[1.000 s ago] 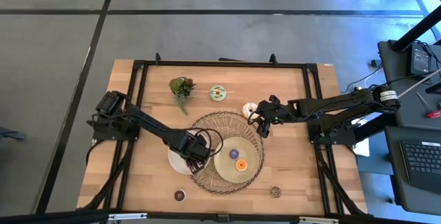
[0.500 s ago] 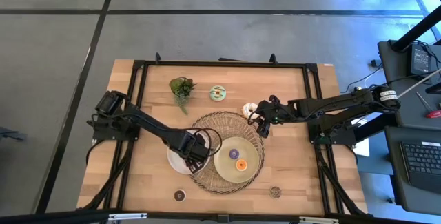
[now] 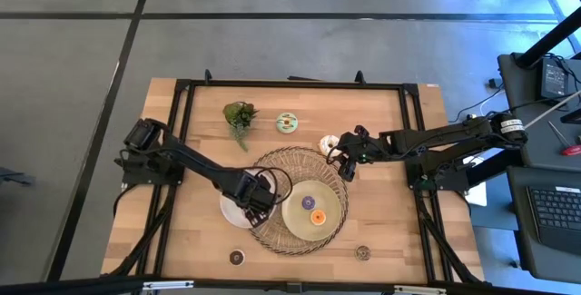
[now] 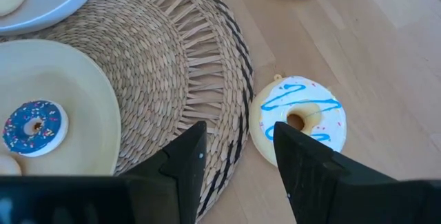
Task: Pick & Place donuts
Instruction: Put the large purple donut on the white plate, then put the small black donut on the brown plate
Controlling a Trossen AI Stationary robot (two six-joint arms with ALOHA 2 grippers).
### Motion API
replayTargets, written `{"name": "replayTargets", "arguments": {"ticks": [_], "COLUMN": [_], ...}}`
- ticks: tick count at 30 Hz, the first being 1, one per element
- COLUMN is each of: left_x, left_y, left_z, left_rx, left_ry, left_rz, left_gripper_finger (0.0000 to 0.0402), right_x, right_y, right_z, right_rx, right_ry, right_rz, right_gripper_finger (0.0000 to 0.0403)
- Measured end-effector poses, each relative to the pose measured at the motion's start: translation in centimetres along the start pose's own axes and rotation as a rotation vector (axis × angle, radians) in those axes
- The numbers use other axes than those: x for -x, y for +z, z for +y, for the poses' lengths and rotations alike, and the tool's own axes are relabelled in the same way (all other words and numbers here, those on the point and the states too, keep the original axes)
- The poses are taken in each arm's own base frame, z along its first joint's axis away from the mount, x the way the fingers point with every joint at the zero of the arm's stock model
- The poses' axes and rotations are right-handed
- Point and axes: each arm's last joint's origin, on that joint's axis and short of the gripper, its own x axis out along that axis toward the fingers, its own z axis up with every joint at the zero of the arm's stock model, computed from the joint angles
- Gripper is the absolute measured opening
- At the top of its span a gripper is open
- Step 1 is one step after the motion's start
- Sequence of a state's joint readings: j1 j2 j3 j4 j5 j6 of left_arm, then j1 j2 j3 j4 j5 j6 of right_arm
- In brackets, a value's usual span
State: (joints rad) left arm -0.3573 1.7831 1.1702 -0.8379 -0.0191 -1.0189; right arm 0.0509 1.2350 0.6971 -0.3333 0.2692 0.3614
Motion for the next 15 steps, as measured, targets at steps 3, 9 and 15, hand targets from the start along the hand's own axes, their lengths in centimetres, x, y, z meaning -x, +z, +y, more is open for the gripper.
{"name": "replayTargets", "arguments": {"ticks": [3,9,15], "left_x": [0.6,2.4,5.9], "left_y": [0.0,0.0,0.1], "left_z": [0.1,0.5,1.4], "left_rx": [0.002,-0.006,-0.046], "left_ry": [-0.01,-0.04,-0.028], "left_rz": [-0.014,-0.077,-0.304], "left_gripper_finger": [0.0246,0.0246,0.0244], "right_x": [0.0,0.0,0.0], "right_y": [0.0,0.0,0.0], "right_z": [0.0,0.0,0.0], "right_rx": [0.0,0.001,0.001], "right_ry": [0.0,0.0,0.0], "right_rz": [0.0,0.0,0.0], "right_gripper_finger": [0.0171,0.0171,0.0171]}}
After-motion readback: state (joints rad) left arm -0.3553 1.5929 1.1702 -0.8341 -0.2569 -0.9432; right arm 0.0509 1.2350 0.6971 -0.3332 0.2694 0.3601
